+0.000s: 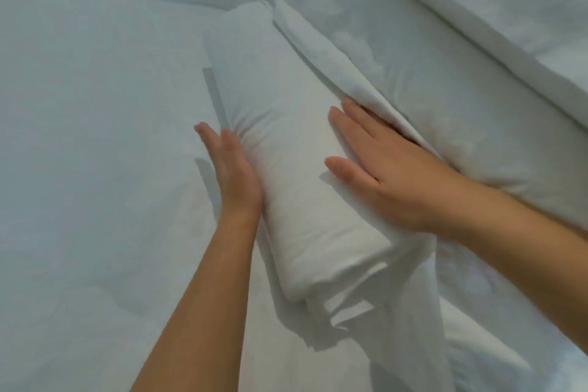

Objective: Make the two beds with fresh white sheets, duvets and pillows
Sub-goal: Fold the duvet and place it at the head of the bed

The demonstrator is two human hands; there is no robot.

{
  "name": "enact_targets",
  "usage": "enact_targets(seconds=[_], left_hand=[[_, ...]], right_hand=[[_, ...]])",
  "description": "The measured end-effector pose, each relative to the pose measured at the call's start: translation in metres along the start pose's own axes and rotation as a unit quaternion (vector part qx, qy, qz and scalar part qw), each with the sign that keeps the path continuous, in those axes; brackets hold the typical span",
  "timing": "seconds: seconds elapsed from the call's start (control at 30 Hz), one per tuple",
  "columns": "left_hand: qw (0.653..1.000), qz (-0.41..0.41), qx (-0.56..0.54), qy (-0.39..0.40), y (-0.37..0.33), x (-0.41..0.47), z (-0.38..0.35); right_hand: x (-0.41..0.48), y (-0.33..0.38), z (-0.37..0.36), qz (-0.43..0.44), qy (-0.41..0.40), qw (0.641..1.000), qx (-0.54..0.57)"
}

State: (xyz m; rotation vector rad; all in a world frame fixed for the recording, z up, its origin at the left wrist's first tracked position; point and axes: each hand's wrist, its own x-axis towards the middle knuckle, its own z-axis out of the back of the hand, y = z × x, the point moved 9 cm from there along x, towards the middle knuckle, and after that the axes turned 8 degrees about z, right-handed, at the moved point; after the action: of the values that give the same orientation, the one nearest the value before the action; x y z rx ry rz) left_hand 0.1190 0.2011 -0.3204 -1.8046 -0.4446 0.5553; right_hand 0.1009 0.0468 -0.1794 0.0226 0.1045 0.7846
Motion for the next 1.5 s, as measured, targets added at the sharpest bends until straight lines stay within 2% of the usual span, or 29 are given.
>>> enact_targets(seconds=[0.07, 0.1, 0.2, 0.23, 0.3, 0.33, 0.37, 0.43, 0.47, 0.5, 0.57, 0.6, 0.63, 0.7, 0.73, 0.83, 0.9, 0.97, 1.03, 1.1, 1.2, 1.23, 1.33, 1.43, 1.47, 1.5], left_hand=[[0.997, -0.009, 0.012, 0.071, 0.005, 0.001, -0.017], [0.997, 0.006, -0.007, 0.072, 0.007, 0.011, -0.013], [0.988, 0.064, -0.114, -0.078, 0.016, 0.044, 0.036], [0.989, 0.054, -0.106, -0.09, 0.009, 0.041, 0.035], [0.999, 0.006, -0.012, 0.029, -0.006, 0.025, -0.011], [0.998, 0.003, 0.004, 0.062, -0.01, 0.027, -0.025], [0.999, 0.012, -0.004, 0.045, -0.013, 0.04, -0.018], [0.991, 0.079, -0.06, -0.094, -0.009, 0.086, 0.025], [0.983, 0.078, -0.107, -0.127, -0.014, 0.104, 0.035], [0.987, 0.048, -0.107, -0.112, -0.025, 0.115, 0.027], [1.0, 0.012, 0.001, -0.006, -0.028, 0.125, -0.017], [1.0, 0.006, 0.018, 0.012, -0.026, 0.131, -0.021], [1.0, 0.022, 0.001, -0.004, -0.023, 0.145, -0.011], [0.991, 0.074, -0.065, -0.091, -0.013, 0.164, 0.021], [0.989, 0.084, -0.06, -0.104, -0.014, 0.167, 0.021], [0.997, 0.033, 0.072, 0.01, -0.012, 0.159, -0.027], [0.996, 0.008, 0.088, 0.027, -0.011, 0.169, -0.022], [0.996, 0.011, 0.088, 0.013, -0.014, 0.181, -0.001], [0.996, 0.014, 0.081, 0.016, -0.016, 0.183, 0.004], [0.996, 0.01, 0.085, 0.005, -0.023, 0.184, 0.004], [0.996, -0.003, 0.049, -0.081, -0.039, 0.188, 0.013], [0.995, -0.006, 0.03, -0.092, -0.04, 0.191, 0.014], [0.999, 0.003, 0.037, -0.034, -0.036, 0.204, -0.001], [0.989, 0.031, -0.085, -0.119, -0.033, 0.208, 0.022], [0.99, 0.025, -0.086, -0.106, -0.034, 0.21, 0.016], [0.997, 0.021, -0.039, -0.065, -0.04, 0.207, 0.001]], right_hand=[[0.017, -0.009, 0.001, -0.012, -0.016, 1.0, 0.018], [0.025, -0.012, 0.002, -0.019, -0.026, 0.999, 0.029], [0.05, -0.013, -0.002, -0.02, -0.021, 0.999, 0.043], [0.059, -0.013, -0.003, -0.023, -0.006, 0.999, 0.048], [0.079, -0.013, 0.002, -0.026, 0.019, 0.998, 0.051], [0.091, -0.012, 0.007, -0.019, 0.03, 0.998, 0.046], [0.104, -0.012, 0.011, -0.011, 0.039, 0.998, 0.042], [0.129, -0.01, 0.017, 0.009, 0.055, 0.998, 0.04], [0.139, -0.01, 0.018, 0.021, 0.057, 0.997, 0.037], [0.146, -0.01, 0.017, 0.033, 0.054, 0.997, 0.035], [0.155, -0.01, 0.015, 0.049, 0.04, 0.997, 0.033], [0.159, -0.009, 0.014, 0.056, 0.036, 0.997, 0.03], [0.161, -0.008, 0.012, 0.063, 0.041, 0.997, 0.021], [0.163, -0.004, 0.007, 0.085, 0.058, 0.995, -0.013], [0.164, -0.001, 0.006, 0.102, 0.059, 0.992, -0.036], [0.165, 0.019, 0.022, 0.174, -0.02, 0.98, -0.095], [0.163, 0.037, 0.049, 0.234, -0.102, 0.965, -0.066], [0.164, 0.043, 0.075, 0.258, -0.161, 0.95, -0.066], [0.174, 0.032, 0.08, 0.204, -0.137, 0.961, -0.123], [0.181, 0.005, 0.061, 0.108, -0.035, 0.978, -0.175], [0.178, -0.022, 0.03, 0.068, 0.051, 0.977, -0.197], [0.177, -0.026, 0.026, 0.065, 0.053, 0.979, -0.185], [0.182, -0.03, 0.025, 0.061, 0.034, 0.985, -0.159], [0.186, -0.033, 0.021, 0.07, 0.023, 0.986, -0.153], [0.187, -0.035, 0.02, 0.073, 0.021, 0.986, -0.15], [0.187, -0.037, 0.019, 0.069, 0.018, 0.987, -0.143]])
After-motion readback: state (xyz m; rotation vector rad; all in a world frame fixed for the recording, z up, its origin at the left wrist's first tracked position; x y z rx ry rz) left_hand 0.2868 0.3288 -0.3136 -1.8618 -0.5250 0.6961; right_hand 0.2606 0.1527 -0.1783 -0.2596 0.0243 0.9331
